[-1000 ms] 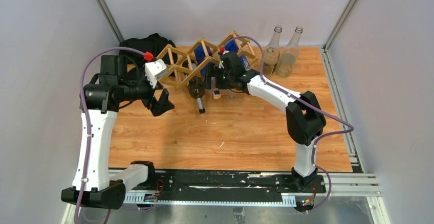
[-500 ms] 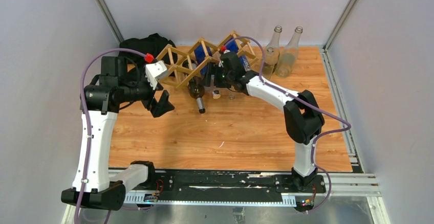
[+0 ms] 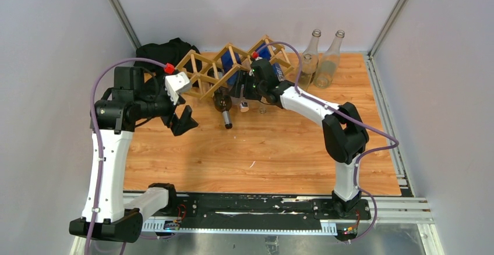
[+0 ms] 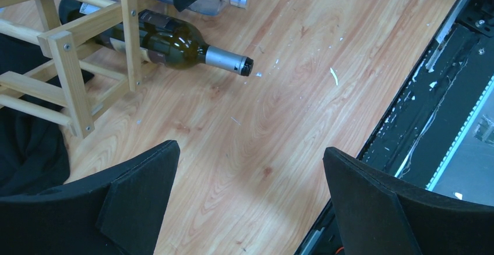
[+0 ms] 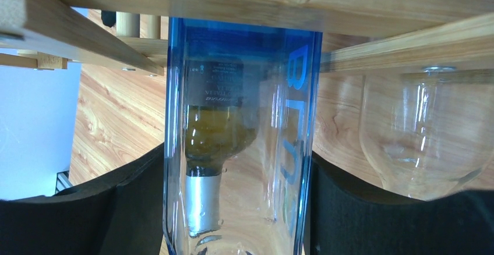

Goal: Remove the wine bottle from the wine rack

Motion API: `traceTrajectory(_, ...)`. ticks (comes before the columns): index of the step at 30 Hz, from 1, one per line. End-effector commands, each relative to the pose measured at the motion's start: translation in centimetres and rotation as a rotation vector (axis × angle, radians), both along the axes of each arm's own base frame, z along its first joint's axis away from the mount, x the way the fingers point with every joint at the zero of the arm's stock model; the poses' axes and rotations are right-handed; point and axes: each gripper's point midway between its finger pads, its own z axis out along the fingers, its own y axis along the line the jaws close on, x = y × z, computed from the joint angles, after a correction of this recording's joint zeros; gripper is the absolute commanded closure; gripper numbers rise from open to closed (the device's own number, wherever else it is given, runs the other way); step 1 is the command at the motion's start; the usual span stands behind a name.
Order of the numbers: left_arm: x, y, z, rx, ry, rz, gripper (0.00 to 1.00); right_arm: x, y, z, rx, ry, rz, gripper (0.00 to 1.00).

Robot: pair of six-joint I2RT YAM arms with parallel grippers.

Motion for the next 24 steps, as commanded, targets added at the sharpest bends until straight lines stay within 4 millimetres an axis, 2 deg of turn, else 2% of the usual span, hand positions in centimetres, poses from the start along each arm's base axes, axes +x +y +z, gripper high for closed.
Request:
traceTrajectory(1, -0.4, -0.2, 0.0, -0.006, -0.006, -0.019, 0.0, -2.1, 2.7, -0.3, 0.024, -0.001, 0.119, 1.0)
traceTrajectory(9, -0.6, -0.3, 0.3, -0.011, -0.013, -0.022, 0.0, -4.1, 5.3, -0.6, 0.004, 0.0, 0.231, 1.0)
traceTrajectory(15, -0.6, -0.5, 0.3, -0.02, -0.008, -0.027, 0.0, -5.1, 6.1, -1.1, -0.01, 0.005, 0.271, 1.0)
traceTrajectory(20, -0.4, -0.4, -0.2, -0.006, -0.004, -0.032, 0.0, -5.4, 5.5, 0.7, 0.025, -0.001, 0.227, 1.0)
traceTrajectory(24, 0.1, 0.0, -1.8, 0.025, 0.032, -0.027, 0.0, -6.5, 5.1, 2.7, 0.088, -0.008, 0.205, 1.0)
